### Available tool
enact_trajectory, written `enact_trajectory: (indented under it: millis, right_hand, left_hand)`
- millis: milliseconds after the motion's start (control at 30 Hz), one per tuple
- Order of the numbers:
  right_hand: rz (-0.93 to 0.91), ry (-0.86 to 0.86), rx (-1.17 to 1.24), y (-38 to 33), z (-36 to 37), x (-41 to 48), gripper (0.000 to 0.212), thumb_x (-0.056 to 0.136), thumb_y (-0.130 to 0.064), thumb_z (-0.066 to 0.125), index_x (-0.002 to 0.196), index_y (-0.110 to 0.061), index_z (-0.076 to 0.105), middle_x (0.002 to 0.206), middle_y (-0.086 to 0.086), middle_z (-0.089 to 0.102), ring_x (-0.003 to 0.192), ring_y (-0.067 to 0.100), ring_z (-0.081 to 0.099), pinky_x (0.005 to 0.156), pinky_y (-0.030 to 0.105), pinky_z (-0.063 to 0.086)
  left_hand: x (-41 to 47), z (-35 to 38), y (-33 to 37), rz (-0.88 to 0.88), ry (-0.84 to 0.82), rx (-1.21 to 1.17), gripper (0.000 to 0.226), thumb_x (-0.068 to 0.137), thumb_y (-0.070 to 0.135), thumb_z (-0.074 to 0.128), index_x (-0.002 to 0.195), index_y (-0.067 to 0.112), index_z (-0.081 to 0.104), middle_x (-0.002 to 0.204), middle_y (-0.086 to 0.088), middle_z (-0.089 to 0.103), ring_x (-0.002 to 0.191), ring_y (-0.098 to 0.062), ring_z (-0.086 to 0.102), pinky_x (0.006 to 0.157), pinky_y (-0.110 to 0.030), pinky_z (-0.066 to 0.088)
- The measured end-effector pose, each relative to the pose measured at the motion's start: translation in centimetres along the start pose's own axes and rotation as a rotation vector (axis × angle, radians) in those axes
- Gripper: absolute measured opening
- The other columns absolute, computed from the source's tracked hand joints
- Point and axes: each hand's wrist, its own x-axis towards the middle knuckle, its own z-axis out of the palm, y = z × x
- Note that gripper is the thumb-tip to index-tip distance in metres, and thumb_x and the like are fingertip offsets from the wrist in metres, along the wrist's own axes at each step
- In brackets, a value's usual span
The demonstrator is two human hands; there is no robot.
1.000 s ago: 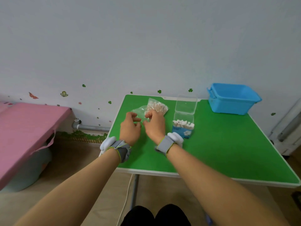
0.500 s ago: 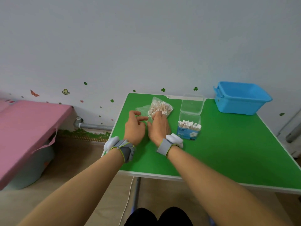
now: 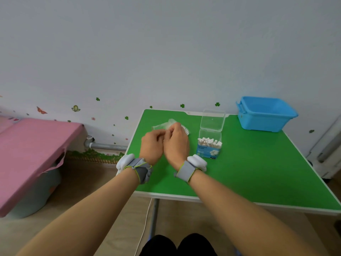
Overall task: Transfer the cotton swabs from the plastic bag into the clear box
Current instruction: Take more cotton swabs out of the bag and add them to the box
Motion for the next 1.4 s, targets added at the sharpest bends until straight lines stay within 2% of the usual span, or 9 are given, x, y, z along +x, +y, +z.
enact_trajectory:
  millis: [200, 367, 567, 667, 900, 1067, 1200, 1333, 1400]
  right_hand:
    - [-0.052, 0.043, 0.063, -0.6, -0.1, -1.9, 0.007, 0.088, -0.018, 0.049, 0.083, -0.015, 0.047, 0.086, 0.004, 0.051, 0.073, 0.021, 0.044, 0.061, 0.030, 0.028]
    - [-0.050, 0.032, 0.153, -0.3, -0.5, -2.5, 0.009, 0.084, -0.017, 0.053, 0.077, -0.016, 0.050, 0.084, 0.002, 0.050, 0.076, 0.021, 0.048, 0.063, 0.030, 0.034]
    - [0.334, -0.024, 0.256, 0.6, -0.6, -1.4, 0.016, 0.090, -0.002, 0.043, 0.102, -0.003, 0.053, 0.116, 0.012, 0.045, 0.106, 0.028, 0.047, 0.093, 0.035, 0.039]
    - [0.503, -0.118, 0.233, 0.8, -0.4, -1.0, 0.031, 0.089, 0.000, 0.041, 0.119, 0.003, 0.047, 0.130, 0.019, 0.038, 0.116, 0.035, 0.044, 0.099, 0.038, 0.037]
    - [0.578, -0.174, 0.323, 1.0, 0.6, -0.5, 0.034, 0.091, -0.002, 0.042, 0.121, 0.001, 0.056, 0.128, 0.017, 0.051, 0.103, 0.032, 0.055, 0.079, 0.026, 0.039]
    - [0.577, -0.139, 0.375, 1.2, 1.1, -0.5, 0.038, 0.086, 0.002, 0.042, 0.115, -0.007, 0.064, 0.123, 0.014, 0.056, 0.094, 0.027, 0.055, 0.085, 0.029, 0.044]
    - [0.584, -0.099, 0.391, 1.5, 1.3, -0.5, 0.039, 0.082, 0.005, 0.041, 0.105, -0.010, 0.069, 0.120, 0.012, 0.059, 0.099, 0.030, 0.058, 0.089, 0.034, 0.049]
    - [0.574, -0.060, 0.430, 1.7, 1.1, -0.5, 0.040, 0.081, 0.009, 0.042, 0.101, -0.007, 0.072, 0.110, 0.012, 0.067, 0.083, 0.021, 0.055, 0.070, 0.023, 0.042]
    - [0.585, -0.058, 0.462, 1.6, 0.9, -0.4, 0.042, 0.083, 0.010, 0.041, 0.108, -0.006, 0.071, 0.113, 0.009, 0.067, 0.085, 0.017, 0.054, 0.072, 0.019, 0.041]
  left_hand:
    - [-0.1, -0.8, 0.8, 0.102, -0.182, 0.218, 0.023, 0.088, -0.002, 0.052, 0.069, 0.010, 0.055, 0.074, -0.014, 0.059, 0.070, -0.018, 0.047, 0.055, -0.020, 0.025]
    - [0.6, -0.6, 0.5, 0.151, -0.289, 0.428, 0.021, 0.092, 0.003, 0.046, 0.107, -0.005, 0.059, 0.106, -0.024, 0.063, 0.098, -0.034, 0.059, 0.080, -0.031, 0.038]
    - [1.5, 0.2, -0.4, -0.043, -0.230, 0.358, 0.036, 0.092, 0.028, 0.058, 0.120, 0.005, 0.063, 0.116, -0.012, 0.068, 0.107, -0.025, 0.063, 0.092, -0.030, 0.045]
    - [1.5, 0.5, -0.3, -0.044, -0.191, 0.312, 0.035, 0.088, 0.029, 0.064, 0.107, 0.000, 0.068, 0.108, -0.016, 0.070, 0.101, -0.028, 0.065, 0.090, -0.035, 0.049]
    - [2.2, 0.7, -0.2, -0.067, -0.244, 0.475, 0.034, 0.089, 0.031, 0.059, 0.088, -0.002, 0.069, 0.090, -0.019, 0.068, 0.086, -0.033, 0.064, 0.074, -0.034, 0.047]
    - [2.8, 1.0, -0.1, -0.114, -0.250, 0.455, 0.032, 0.086, 0.027, 0.061, 0.070, 0.000, 0.062, 0.075, -0.019, 0.064, 0.066, -0.024, 0.051, 0.061, -0.030, 0.040]
    - [3.3, 0.8, 0.4, -0.138, -0.304, 0.550, 0.050, 0.086, 0.032, 0.063, 0.049, 0.009, 0.039, 0.050, -0.004, 0.040, 0.055, -0.022, 0.039, 0.045, -0.027, 0.026]
    - [3.6, 0.8, 0.6, -0.131, -0.335, 0.577, 0.051, 0.087, 0.032, 0.064, 0.048, 0.011, 0.038, 0.058, -0.008, 0.046, 0.058, -0.024, 0.042, 0.052, -0.027, 0.031]
    - [3.4, 0.9, 0.8, -0.139, -0.333, 0.618, 0.041, 0.087, 0.025, 0.060, 0.052, 0.010, 0.044, 0.067, -0.010, 0.054, 0.065, -0.025, 0.049, 0.059, -0.028, 0.037]
